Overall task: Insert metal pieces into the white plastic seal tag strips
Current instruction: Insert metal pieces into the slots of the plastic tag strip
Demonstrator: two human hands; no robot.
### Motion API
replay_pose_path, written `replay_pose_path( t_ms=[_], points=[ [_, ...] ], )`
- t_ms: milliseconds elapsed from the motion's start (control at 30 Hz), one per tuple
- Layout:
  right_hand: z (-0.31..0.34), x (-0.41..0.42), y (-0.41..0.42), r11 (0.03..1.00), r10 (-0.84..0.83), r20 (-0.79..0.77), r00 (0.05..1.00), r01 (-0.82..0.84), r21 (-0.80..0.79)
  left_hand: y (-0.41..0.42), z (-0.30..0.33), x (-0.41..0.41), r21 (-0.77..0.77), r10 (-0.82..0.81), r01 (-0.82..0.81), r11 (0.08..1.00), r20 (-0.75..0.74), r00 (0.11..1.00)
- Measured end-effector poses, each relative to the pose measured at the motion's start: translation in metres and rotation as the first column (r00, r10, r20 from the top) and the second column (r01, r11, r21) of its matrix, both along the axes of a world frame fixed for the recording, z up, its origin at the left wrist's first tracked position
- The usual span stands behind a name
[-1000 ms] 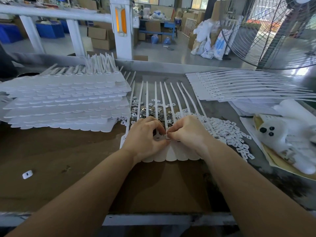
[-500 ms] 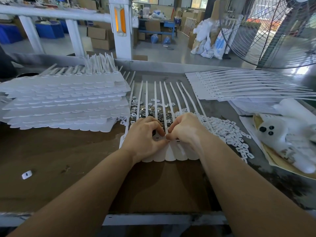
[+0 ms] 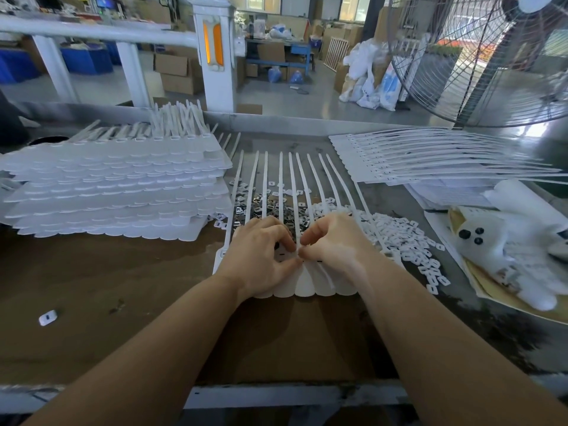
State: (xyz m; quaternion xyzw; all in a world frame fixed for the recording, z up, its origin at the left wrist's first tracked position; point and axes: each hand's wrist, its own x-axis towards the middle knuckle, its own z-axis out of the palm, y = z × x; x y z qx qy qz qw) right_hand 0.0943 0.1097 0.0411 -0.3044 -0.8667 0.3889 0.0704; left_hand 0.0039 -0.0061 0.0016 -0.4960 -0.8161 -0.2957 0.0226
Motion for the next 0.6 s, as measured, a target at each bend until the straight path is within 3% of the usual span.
replay_pose_path(
  t_ms=[167,333,600],
  points=[
    [-0.005,0.002,0.006,0.995,-0.067,-0.135,0.989,0.076,0.062,0.0,0.002,0.002,-0.014,-0.005,0.005,1.0,0.01,1.0],
    [-0.011,0.002,0.026,0.914,-0.165,-0.144,0.976,0.206,0.349,0.0,0.004,0.001,-0.027,-0.012,0.013,1.0,0.026,1.0],
    [-0.019,-0.008,0.035,0.86,-0.047,-0.015,0.999,0.048,0.509,0.001,0.005,0.001,-0.031,-0.005,0.006,0.999,0.048,0.999]
  ],
)
